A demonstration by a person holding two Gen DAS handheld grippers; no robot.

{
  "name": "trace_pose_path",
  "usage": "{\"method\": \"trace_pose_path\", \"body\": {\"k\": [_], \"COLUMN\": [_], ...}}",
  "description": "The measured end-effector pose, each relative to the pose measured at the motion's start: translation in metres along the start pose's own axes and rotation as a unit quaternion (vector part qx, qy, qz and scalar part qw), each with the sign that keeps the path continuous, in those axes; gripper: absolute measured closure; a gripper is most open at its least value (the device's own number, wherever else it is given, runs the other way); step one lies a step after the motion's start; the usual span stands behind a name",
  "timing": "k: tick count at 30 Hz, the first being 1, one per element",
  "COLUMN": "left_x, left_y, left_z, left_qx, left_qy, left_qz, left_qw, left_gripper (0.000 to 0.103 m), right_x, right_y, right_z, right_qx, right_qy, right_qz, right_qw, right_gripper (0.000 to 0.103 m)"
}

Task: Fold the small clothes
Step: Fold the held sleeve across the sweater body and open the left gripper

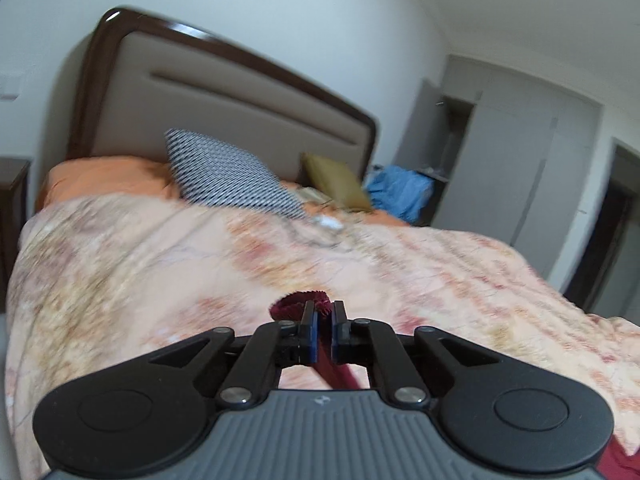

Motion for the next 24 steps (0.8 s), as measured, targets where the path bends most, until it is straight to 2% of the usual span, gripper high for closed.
{"method": "trace_pose_path", "body": {"k": [5,9,12,17,21,24], "left_x": [-0.02,-0.021,-0.009,0.035,0.093,0.143], "left_y": [-0.084,-0.165,-0.223,-0.311,-0.371,-0.406], "left_z": [-0.035,-0.065,-0.081,-0.099,-0.102,-0.095], "left_qx": [0.06,0.121,0.165,0.237,0.282,0.301], "left_qy": [-0.035,-0.051,-0.044,-0.025,0.011,0.04], "left_qz": [0.069,0.12,0.149,0.202,0.237,0.257], "left_qw": [0.9952,0.9841,0.9741,0.9499,0.9294,0.9174], "left_gripper": [0.097,0.097,0.097,0.097,0.097,0.097], "right_x": [-0.001,-0.006,-0.011,-0.011,0.0,0.01], "right_y": [-0.007,-0.014,-0.024,-0.053,-0.079,-0.091], "right_z": [-0.005,-0.012,-0.023,-0.048,-0.063,-0.07], "right_qx": [-0.029,-0.061,-0.076,-0.063,-0.045,-0.026], "right_qy": [-0.016,-0.023,-0.03,-0.044,-0.038,-0.029], "right_qz": [0.029,0.06,0.084,0.118,0.133,0.124], "right_qw": [0.999,0.996,0.993,0.99,0.989,0.992], "right_gripper": [0.0,0.0,0.0,0.0,0.0,0.0]}}
Point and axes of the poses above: each gripper's, at about its wrist camera, not at the fingertips, and z roughly the way its jaws point, y to its left, x to its underside, the point moved 8 cm from there along z, roughly the way its jaws point, and after that the axes turned 9 degrees about y, right-handed, at the moved point
